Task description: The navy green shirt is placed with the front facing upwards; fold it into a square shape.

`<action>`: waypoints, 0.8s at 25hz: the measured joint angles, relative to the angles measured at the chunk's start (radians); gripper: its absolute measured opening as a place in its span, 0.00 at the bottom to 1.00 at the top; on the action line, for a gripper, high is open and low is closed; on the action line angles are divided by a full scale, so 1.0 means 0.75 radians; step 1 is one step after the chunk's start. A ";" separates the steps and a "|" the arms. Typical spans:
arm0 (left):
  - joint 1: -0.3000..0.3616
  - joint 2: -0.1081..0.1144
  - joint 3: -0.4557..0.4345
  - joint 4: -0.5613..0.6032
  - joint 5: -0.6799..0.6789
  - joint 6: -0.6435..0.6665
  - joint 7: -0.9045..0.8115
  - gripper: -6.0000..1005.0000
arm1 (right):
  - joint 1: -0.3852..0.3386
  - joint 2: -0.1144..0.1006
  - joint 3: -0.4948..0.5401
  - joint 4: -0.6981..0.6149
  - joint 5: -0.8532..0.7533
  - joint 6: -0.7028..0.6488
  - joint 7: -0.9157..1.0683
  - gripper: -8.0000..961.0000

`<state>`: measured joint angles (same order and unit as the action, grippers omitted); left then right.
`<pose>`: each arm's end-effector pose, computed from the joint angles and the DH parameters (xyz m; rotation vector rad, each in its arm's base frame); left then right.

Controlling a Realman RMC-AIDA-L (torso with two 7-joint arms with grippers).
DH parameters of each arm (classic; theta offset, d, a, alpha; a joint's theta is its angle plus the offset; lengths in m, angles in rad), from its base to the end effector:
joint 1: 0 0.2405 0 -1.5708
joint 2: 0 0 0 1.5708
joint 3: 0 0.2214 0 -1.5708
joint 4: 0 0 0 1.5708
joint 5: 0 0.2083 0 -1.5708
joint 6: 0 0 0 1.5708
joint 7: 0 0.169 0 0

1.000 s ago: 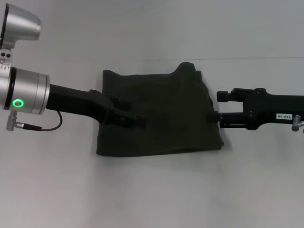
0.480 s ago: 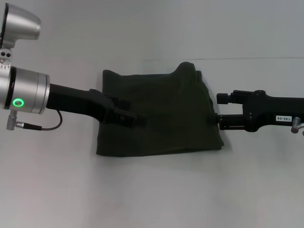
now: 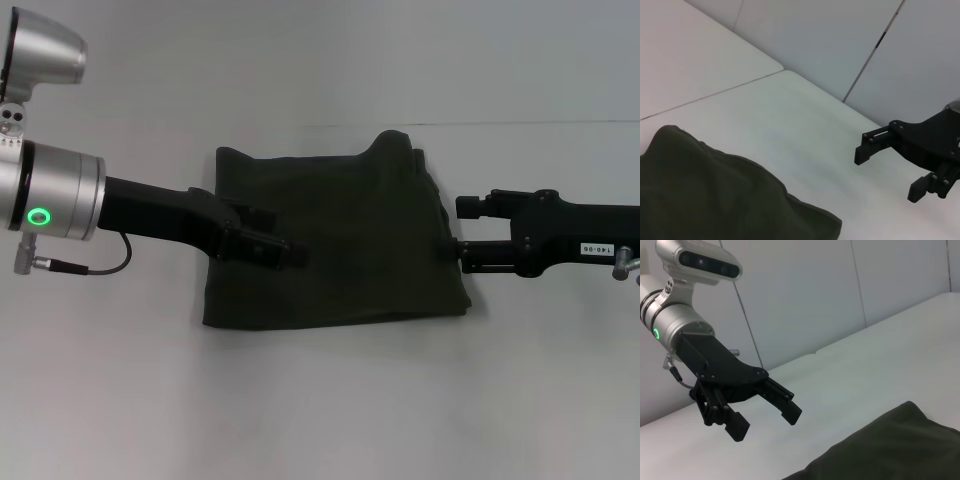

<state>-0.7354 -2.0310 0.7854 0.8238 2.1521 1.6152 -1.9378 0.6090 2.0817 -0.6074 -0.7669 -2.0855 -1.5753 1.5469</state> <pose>-0.1628 0.3622 0.0154 -2.8605 -0.9132 -0.4475 0.2041 0.3481 0.0180 -2.7024 0.6691 0.6670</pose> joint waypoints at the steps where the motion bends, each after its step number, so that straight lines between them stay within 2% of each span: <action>1: 0.000 0.000 0.000 0.000 0.000 0.000 0.001 0.94 | 0.000 0.000 0.000 0.000 0.001 0.000 0.000 0.89; 20: 0.003 0.000 0.000 0.000 0.000 0.003 0.004 0.94 | -0.002 0.000 0.000 0.000 0.005 0.000 0.000 0.89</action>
<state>-0.7331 -2.0310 0.7854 0.8238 2.1521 1.6177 -1.9351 0.6074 2.0816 -0.6074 -0.7669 -2.0818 -1.5754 1.5472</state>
